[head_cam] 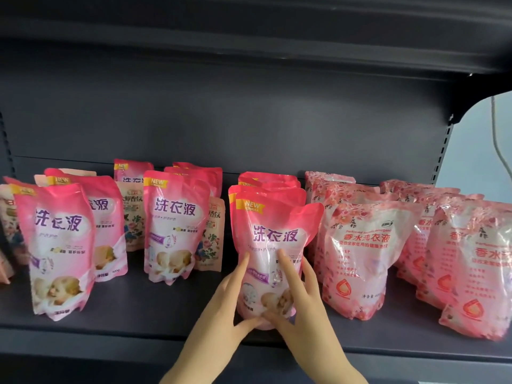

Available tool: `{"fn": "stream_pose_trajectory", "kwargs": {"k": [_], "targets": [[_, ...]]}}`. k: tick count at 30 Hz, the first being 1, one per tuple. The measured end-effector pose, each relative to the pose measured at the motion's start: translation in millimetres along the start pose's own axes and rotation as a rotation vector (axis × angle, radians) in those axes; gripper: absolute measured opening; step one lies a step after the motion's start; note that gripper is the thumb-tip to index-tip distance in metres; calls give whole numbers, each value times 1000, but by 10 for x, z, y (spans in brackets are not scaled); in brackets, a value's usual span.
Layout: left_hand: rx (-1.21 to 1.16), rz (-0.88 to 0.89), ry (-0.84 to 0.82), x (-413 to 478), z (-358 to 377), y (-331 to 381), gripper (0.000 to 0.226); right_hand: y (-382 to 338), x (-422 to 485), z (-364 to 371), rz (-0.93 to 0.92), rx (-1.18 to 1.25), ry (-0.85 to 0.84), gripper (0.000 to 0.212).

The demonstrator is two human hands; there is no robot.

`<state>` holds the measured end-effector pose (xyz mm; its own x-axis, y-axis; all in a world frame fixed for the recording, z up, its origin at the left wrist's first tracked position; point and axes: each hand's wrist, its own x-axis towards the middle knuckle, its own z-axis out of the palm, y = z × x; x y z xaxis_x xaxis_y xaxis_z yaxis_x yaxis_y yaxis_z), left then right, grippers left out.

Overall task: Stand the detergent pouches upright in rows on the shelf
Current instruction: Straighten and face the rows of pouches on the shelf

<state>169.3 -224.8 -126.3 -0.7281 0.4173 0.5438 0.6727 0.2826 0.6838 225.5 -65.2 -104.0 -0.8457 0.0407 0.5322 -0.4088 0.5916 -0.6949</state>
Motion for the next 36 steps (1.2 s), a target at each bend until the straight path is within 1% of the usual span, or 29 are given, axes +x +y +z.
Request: {"fn": "stream_pose_trajectory", "kwargs": {"k": [2, 6, 9, 11, 13, 17, 19, 24, 26, 28, 29, 31, 33, 34, 36], "targets": [[54, -12, -5, 41, -27, -17, 108, 34, 69, 16, -10, -17, 11, 96], [184, -9, -18, 128, -89, -41, 111, 105, 187, 97, 6, -52, 6, 104], [254, 0, -5, 191, -100, -88, 113, 134, 260, 130, 36, -19, 9, 103], [291, -1, -3, 242, -97, -103, 114, 160, 314, 145, 40, -45, 20, 101], [301, 1, -6, 295, -86, -107, 116, 191, 365, 157, 35, -87, 28, 101], [259, 11, -1, 385, -48, -169, 115, 240, 428, 172, 41, -155, 39, 109], [263, 7, -5, 416, -30, -202, 114, 275, 451, 179, 35, -177, 42, 110], [380, 8, -22, 518, -24, -218, 115, 297, 535, 161, 22, -236, 21, 108], [441, -9, -37, 527, -42, -188, 114, 257, 545, 137, 27, -292, -1, 101], [493, -25, -61, 498, -76, -143, 111, 196, 539, 81, 29, -400, 5, 84], [538, -26, -69, 477, -113, -111, 106, 153, 533, 27, 35, -468, 11, 75], [643, 6, -65, 435, -265, -6, 83, 52, 538, -127, 26, -650, -12, 58], [704, 58, -118, 415, -520, 144, 55, -49, 582, -310, -3, -840, -88, 45], [748, 94, -170, 413, -670, 231, 48, -116, 623, -402, -13, -889, -135, 40], [896, 200, -269, 408, -967, 401, 44, -278, 727, -560, -26, -905, -257, 33]]}}
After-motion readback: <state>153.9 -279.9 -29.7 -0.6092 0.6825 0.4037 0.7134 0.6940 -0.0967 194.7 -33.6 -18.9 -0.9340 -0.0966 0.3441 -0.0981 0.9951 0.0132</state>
